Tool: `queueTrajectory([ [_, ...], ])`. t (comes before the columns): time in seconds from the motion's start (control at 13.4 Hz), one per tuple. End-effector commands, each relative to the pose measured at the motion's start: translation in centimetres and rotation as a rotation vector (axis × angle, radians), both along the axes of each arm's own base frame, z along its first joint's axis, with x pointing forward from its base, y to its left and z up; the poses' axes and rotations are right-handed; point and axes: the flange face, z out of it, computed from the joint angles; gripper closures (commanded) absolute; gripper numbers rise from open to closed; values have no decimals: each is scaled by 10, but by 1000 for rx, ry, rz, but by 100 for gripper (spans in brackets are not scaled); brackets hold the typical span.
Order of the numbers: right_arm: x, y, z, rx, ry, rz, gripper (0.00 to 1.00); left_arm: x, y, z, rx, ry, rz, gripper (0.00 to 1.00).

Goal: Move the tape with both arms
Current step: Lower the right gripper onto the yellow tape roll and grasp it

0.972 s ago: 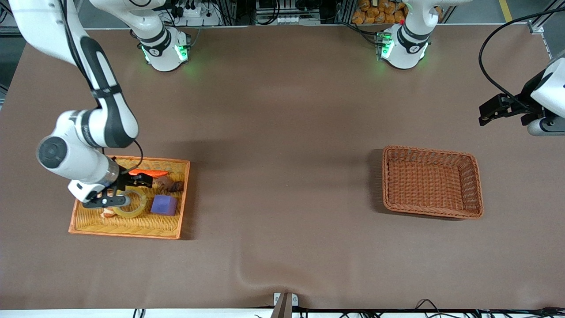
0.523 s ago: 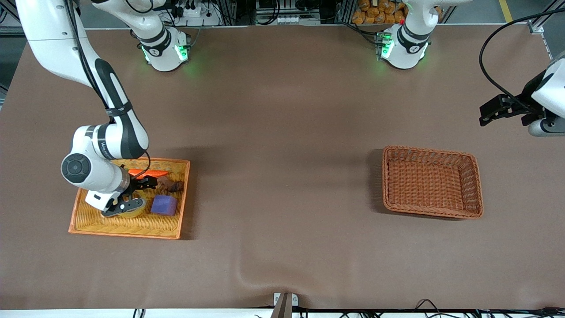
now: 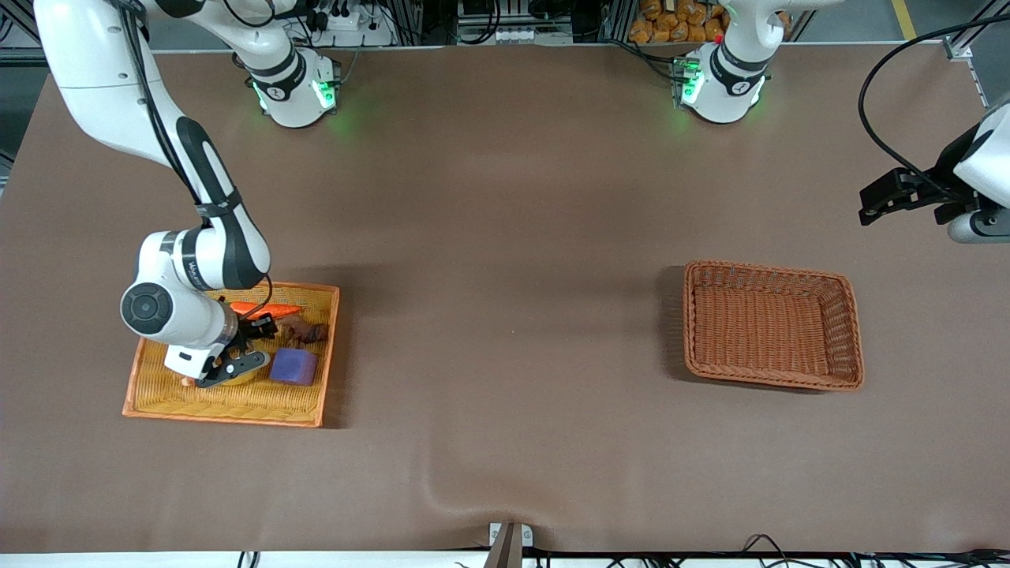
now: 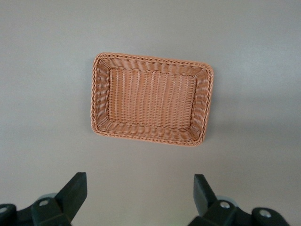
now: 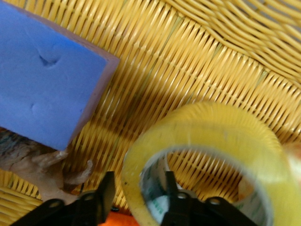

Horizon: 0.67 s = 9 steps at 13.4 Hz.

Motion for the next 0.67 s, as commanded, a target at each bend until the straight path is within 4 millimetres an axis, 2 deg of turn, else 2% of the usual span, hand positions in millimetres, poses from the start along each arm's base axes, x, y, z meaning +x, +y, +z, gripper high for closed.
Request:
queueTrajectory([
  [0.0,7,3,2,-10,-3,24,100,-2,-7,1,-26,12,-7,0],
  [0.15,16,7,18,-11,-24,25,100,-2,-8,1,-26,13,-5,0],
  [0.3,26,11,45,-18,18,21,100,-4,-9,2,-25,16,-8,0],
  [0.45,38,10,84,-22,61,8,100,-2,-8,0,-27,18,-7,0],
  [0.6,43,27,133,-26,84,14,100,-3,-7,2,-27,16,-7,0],
])
